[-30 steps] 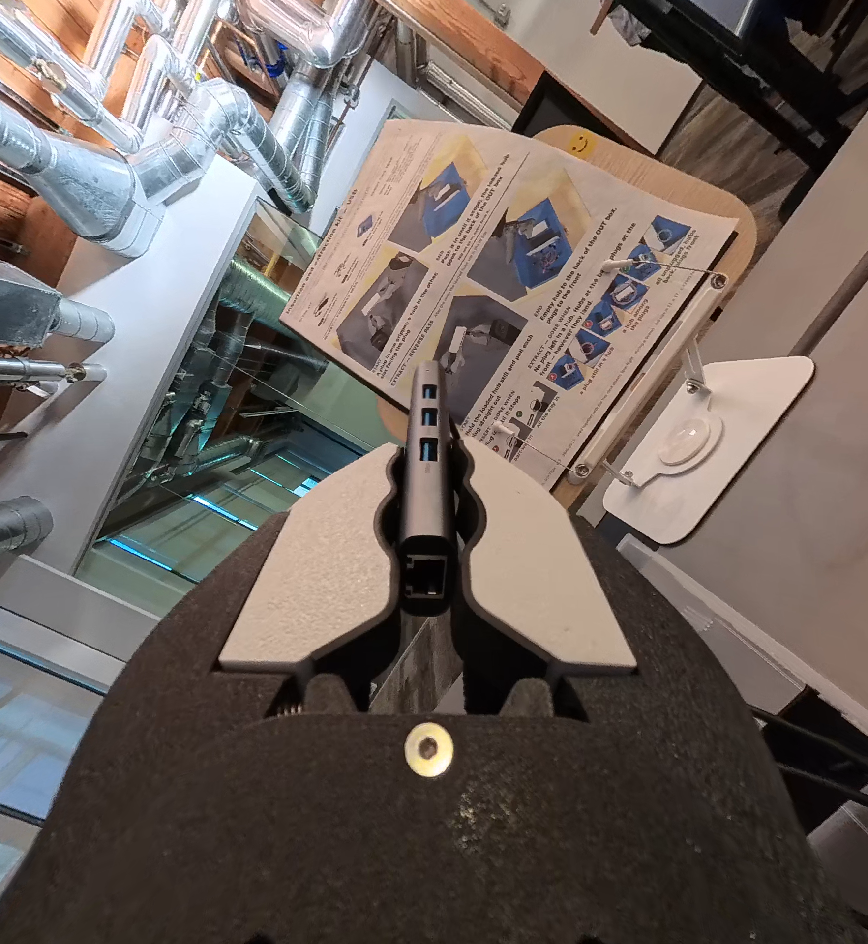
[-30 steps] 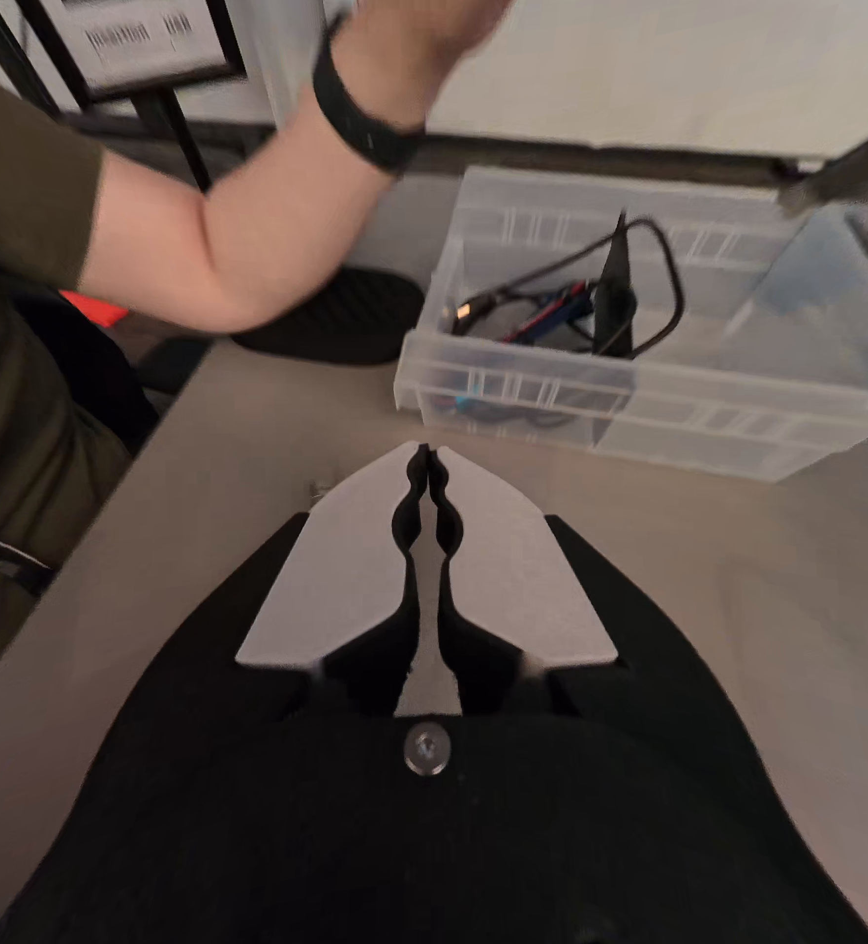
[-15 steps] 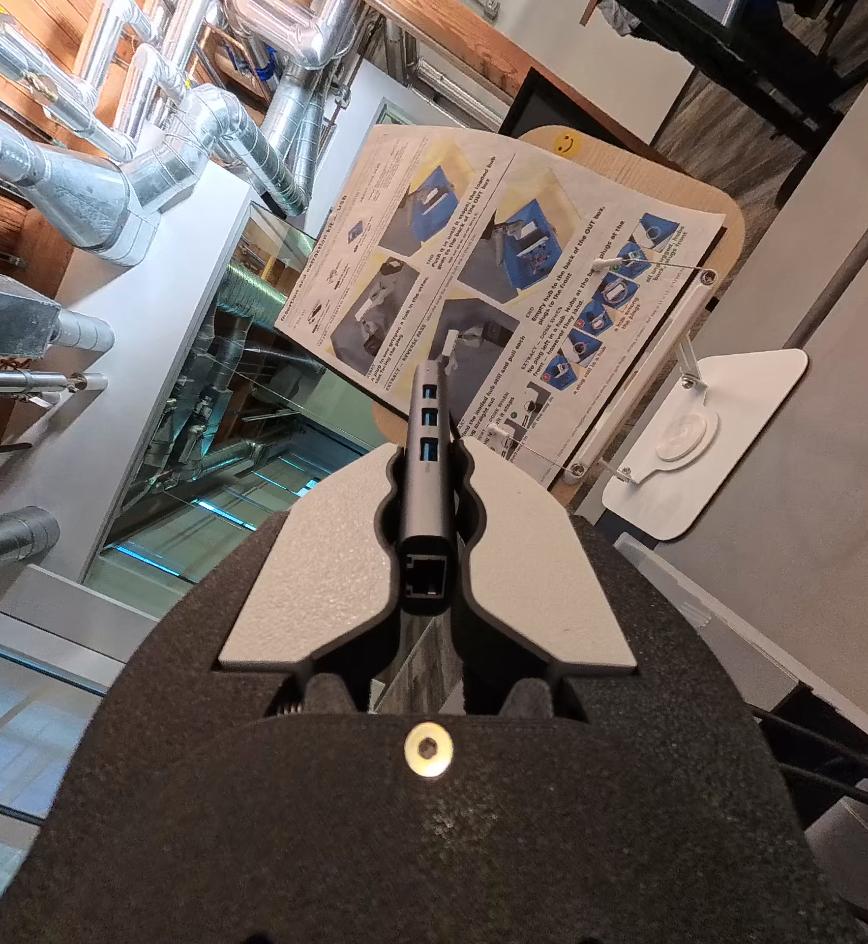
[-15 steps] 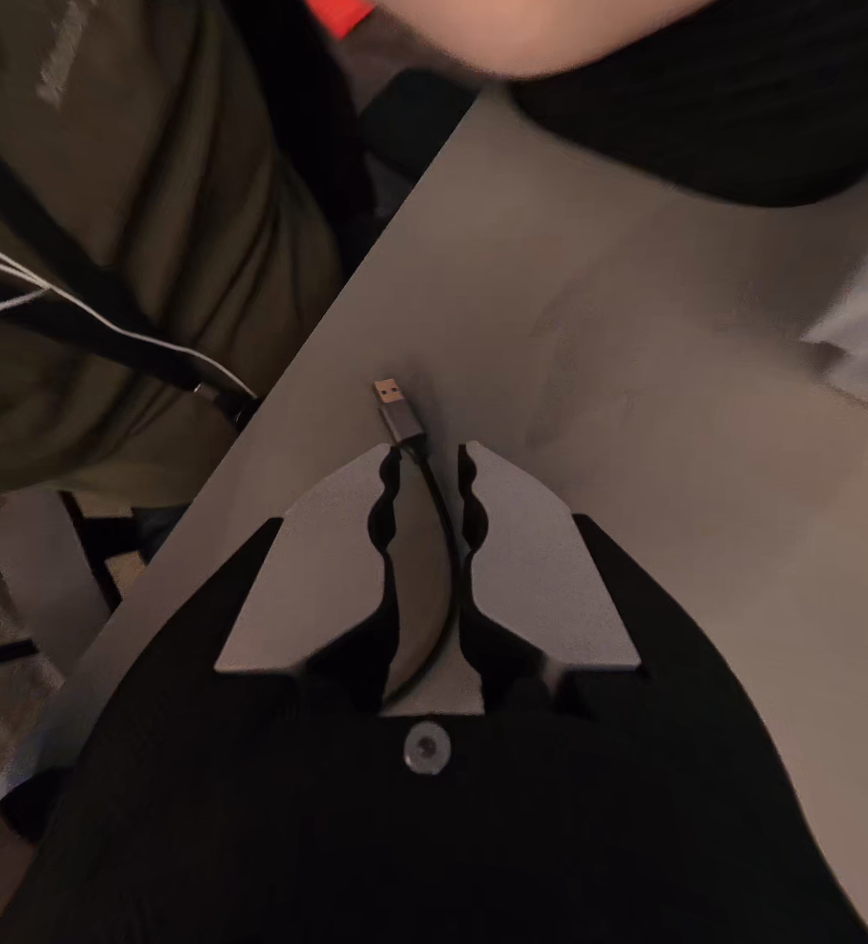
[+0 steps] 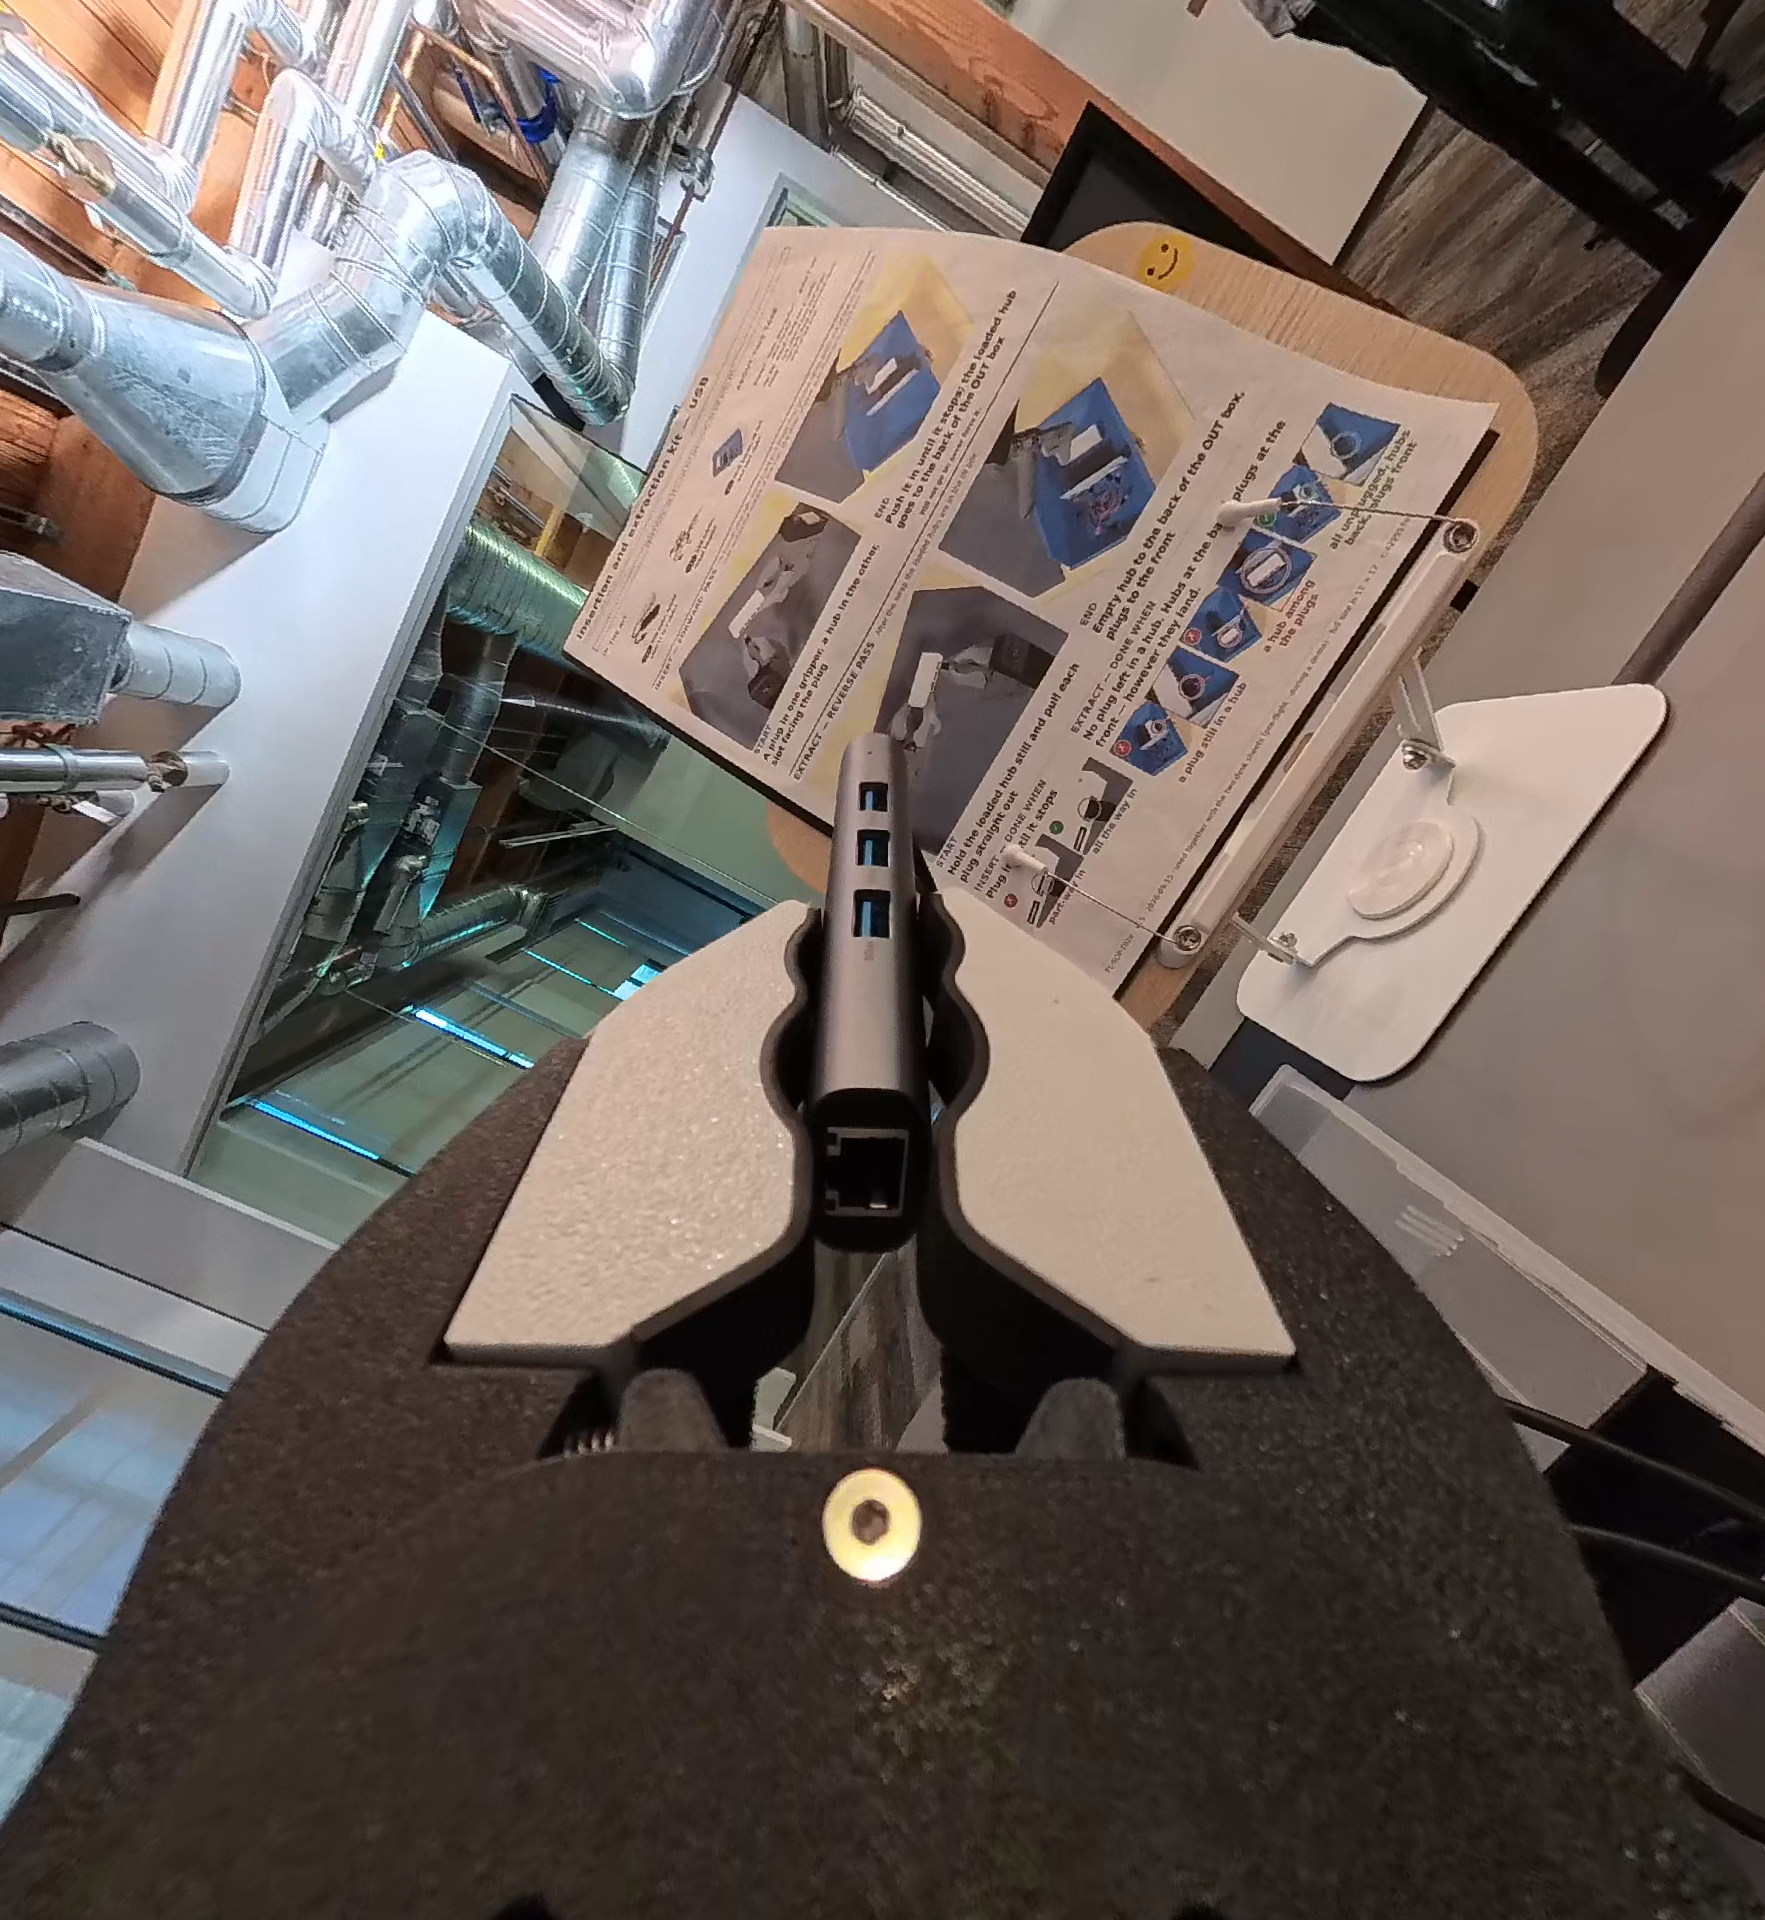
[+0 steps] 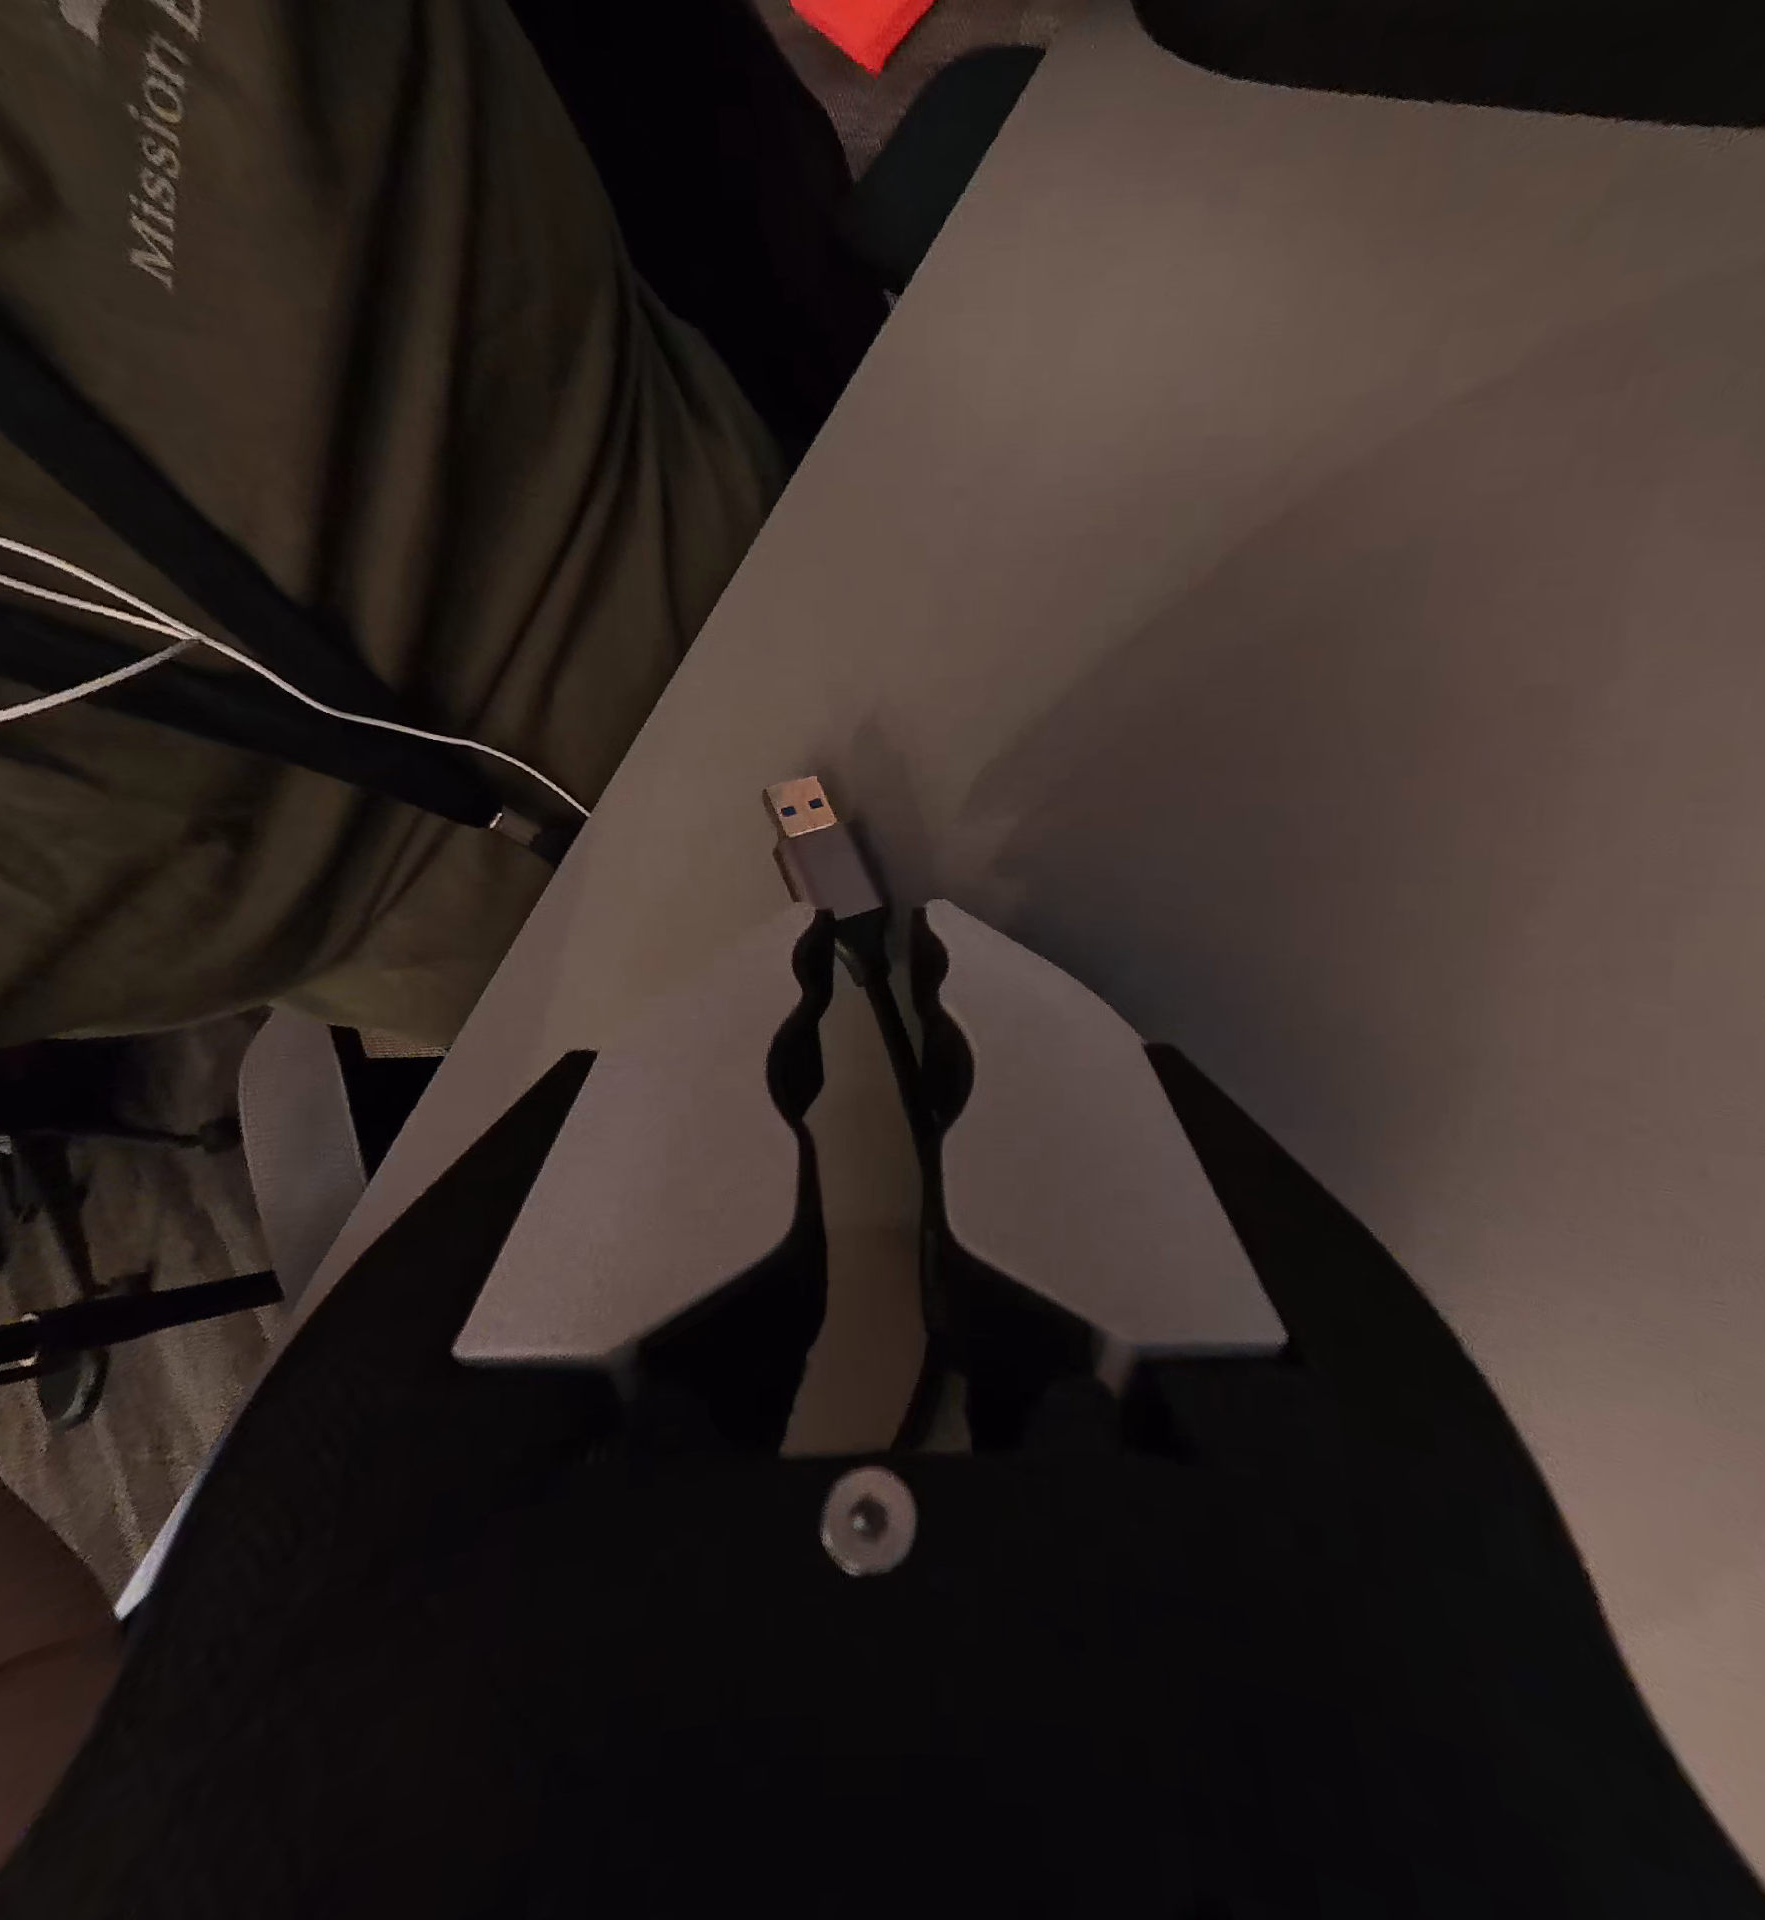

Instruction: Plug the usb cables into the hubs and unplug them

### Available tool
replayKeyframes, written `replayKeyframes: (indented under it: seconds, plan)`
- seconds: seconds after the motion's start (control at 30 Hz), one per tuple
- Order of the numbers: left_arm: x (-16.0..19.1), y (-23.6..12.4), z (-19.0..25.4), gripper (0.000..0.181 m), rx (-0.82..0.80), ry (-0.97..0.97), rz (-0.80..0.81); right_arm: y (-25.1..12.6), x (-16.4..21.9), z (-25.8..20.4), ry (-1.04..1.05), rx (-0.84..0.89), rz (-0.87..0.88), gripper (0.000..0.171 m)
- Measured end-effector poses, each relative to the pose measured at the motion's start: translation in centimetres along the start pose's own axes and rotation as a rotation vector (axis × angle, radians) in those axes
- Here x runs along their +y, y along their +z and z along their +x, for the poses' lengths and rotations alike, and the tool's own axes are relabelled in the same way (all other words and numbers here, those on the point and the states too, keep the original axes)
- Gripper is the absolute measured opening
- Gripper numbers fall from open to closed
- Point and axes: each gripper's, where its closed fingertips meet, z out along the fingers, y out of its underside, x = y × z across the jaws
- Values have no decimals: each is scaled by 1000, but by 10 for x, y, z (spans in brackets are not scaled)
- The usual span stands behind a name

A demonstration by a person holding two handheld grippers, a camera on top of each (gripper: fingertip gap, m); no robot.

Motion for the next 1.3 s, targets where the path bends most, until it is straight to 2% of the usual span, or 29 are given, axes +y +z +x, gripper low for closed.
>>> replayKeyframes:
  seconds: [0.17,0.27,0.43,0.57,0.73,0.9,1.17,1.3]
  plan:
    - [0,0,-1,17,-4,3,-2,7,3,-1,-11,-8,-36,12]
    - [0,0,0,17,-2,0,1,8,6,-4,-49,-1,-60,17]
    - [-1,1,1,17,1,8,-2,5,-1,-10,-28,-49,-11,17]
    - [-1,1,2,17,2,9,0,8,2,-13,-43,-61,-38,17]
    - [-1,1,2,17,3,8,-1,12,13,-11,-82,-13,-117,12]
    - [-2,2,5,17,8,16,-4,14,12,-11,-114,25,-124,12]
    - [-3,2,5,17,5,23,-4,13,11,-11,-165,9,-97,9]
    - [-3,2,5,17,3,23,-4,-8,-9,-10,-207,60,27,8]
